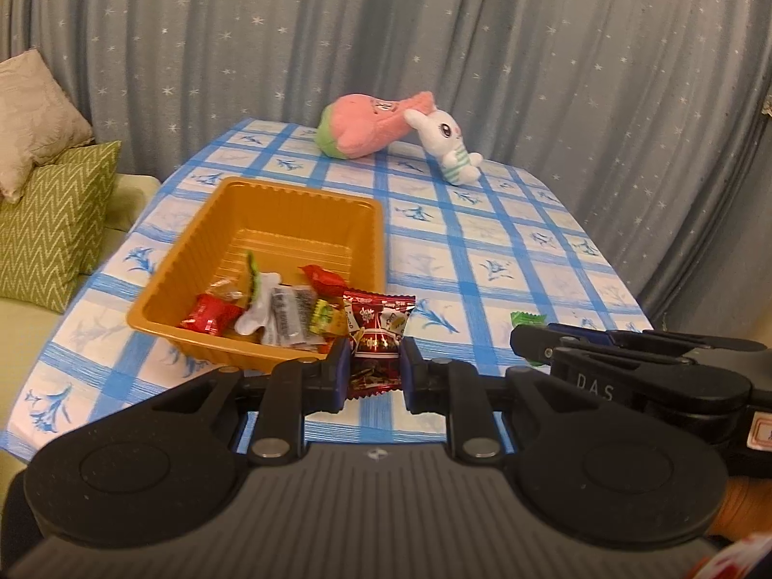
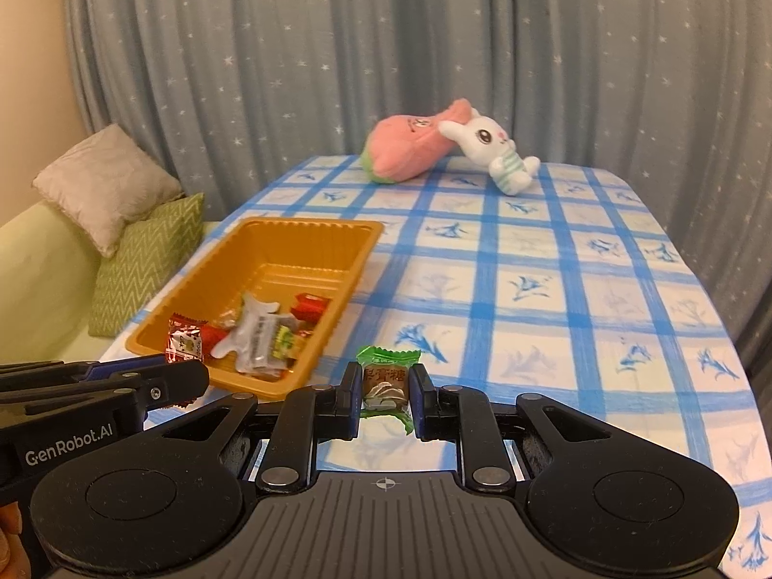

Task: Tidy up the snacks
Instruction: 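Carry both held candies over the orange tray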

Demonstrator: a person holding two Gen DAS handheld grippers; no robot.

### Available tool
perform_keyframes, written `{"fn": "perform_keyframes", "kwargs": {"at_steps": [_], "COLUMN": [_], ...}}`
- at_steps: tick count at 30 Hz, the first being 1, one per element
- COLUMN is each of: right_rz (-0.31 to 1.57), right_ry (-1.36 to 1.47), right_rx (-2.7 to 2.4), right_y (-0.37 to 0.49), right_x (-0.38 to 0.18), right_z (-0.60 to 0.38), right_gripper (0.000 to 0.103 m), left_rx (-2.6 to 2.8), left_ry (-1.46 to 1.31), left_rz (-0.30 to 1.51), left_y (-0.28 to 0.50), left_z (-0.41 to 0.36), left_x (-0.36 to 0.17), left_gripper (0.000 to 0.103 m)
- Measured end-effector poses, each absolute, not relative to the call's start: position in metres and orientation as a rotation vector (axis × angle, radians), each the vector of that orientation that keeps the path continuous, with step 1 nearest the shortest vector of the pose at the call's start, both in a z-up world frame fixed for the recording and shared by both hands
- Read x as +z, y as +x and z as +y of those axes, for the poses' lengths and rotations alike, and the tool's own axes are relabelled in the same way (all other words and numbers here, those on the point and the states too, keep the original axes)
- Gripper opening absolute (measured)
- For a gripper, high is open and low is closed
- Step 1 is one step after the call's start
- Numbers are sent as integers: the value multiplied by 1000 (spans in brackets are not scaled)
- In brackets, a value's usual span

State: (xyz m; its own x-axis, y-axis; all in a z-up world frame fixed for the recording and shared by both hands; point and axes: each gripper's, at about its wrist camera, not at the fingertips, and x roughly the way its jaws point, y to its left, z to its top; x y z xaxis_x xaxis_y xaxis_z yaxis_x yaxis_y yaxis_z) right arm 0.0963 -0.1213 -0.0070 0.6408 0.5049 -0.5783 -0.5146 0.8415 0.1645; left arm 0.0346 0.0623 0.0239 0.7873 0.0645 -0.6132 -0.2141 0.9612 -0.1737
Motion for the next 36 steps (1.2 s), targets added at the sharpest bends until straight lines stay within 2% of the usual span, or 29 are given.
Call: {"fn": "perform_keyframes", "kwargs": {"at_steps": [19, 36], "right_rz": [635, 637], "right_ry": [-66, -92], "right_rx": [691, 732], "right_y": [106, 146], "right_x": [1, 0], "right_z": [-62, -22], "right_gripper": [20, 20], "left_rx": [248, 262], "left_ry": [-278, -290], "left_rz": [641, 672], "left_y": [38, 76], "left_z": [115, 149], "left_x": [30, 20], "left_gripper": [19, 19]}}
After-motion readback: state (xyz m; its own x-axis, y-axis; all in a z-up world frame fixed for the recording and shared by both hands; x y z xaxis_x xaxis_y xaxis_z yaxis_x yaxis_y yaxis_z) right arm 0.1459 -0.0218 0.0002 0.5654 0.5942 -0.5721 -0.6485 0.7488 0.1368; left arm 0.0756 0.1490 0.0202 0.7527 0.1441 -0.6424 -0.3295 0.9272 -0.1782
